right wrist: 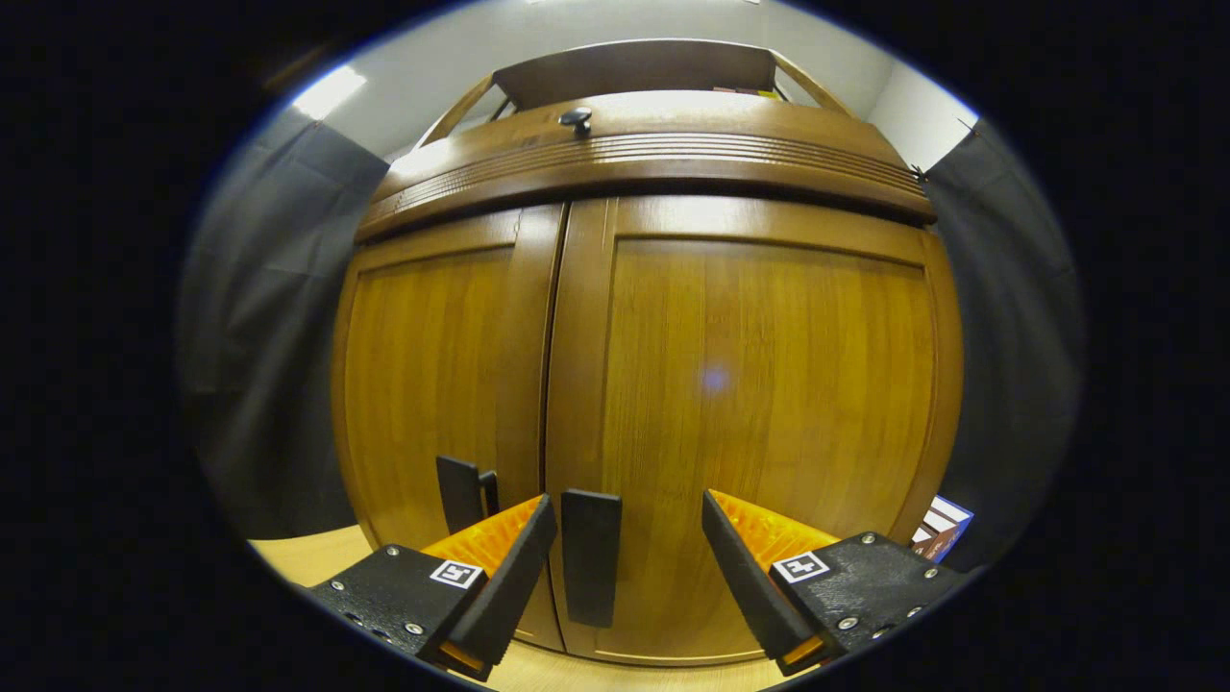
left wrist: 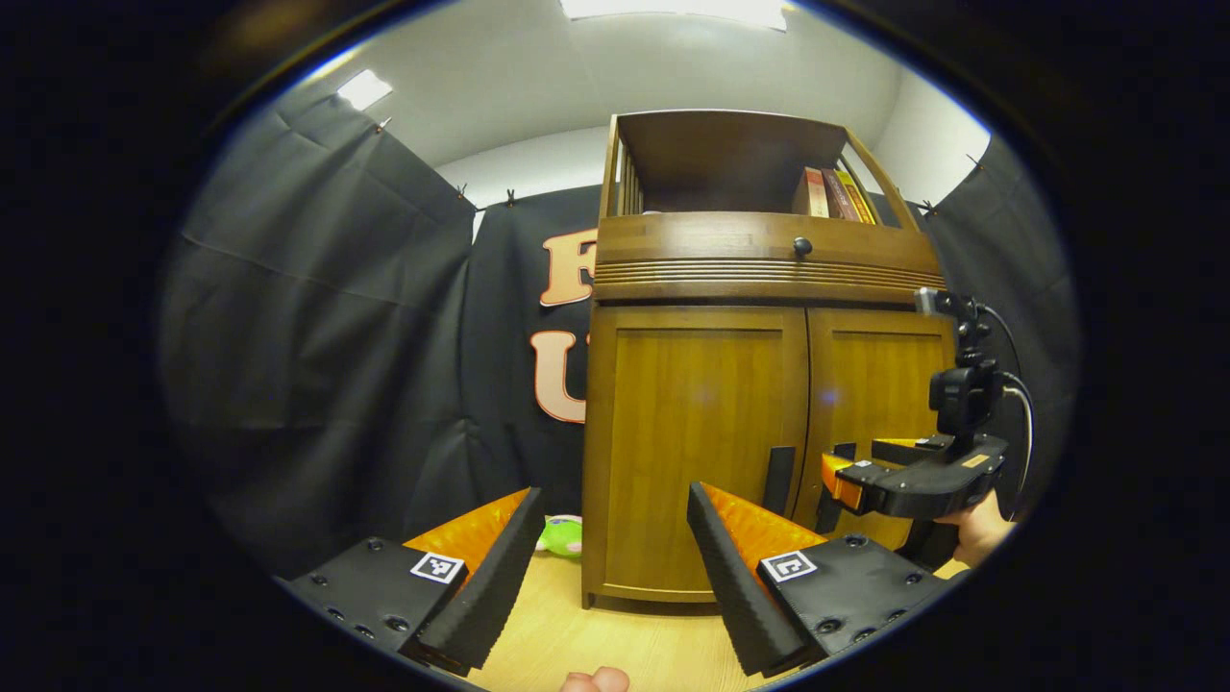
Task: Open the right door of the double-door shoe cabinet with the right hand, and open the left door with the left hand.
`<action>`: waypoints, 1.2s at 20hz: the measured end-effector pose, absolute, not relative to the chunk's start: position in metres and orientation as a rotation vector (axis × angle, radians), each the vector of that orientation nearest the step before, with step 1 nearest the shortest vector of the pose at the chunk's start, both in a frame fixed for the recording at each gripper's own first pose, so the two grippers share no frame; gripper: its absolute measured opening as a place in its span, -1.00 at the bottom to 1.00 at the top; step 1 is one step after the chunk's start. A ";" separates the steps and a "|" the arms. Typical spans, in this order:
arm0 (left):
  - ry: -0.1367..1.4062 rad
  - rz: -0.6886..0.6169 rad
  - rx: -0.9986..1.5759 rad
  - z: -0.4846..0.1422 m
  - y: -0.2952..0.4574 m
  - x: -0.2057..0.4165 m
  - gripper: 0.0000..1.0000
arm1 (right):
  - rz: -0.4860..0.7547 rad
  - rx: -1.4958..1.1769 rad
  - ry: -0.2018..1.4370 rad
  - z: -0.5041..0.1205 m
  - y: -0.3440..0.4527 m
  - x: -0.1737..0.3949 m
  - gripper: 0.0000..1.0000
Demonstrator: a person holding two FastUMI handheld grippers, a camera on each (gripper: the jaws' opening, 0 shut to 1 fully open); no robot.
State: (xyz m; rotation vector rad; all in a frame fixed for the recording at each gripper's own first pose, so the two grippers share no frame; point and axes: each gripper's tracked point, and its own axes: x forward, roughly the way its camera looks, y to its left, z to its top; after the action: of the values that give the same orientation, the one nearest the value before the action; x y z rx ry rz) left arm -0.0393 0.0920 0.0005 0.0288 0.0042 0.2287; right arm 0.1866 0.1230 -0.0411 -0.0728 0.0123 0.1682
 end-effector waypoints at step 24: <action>-0.009 0.209 0.024 0.014 0.113 -0.057 0.97 | 0.165 0.029 0.067 -0.058 0.142 0.194 -0.58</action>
State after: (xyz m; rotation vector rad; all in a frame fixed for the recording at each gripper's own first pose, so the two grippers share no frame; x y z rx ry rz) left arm -0.0572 0.1129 0.0141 0.0237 -0.0094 0.2085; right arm 0.1939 0.1422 -0.0578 0.0290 0.0665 0.1645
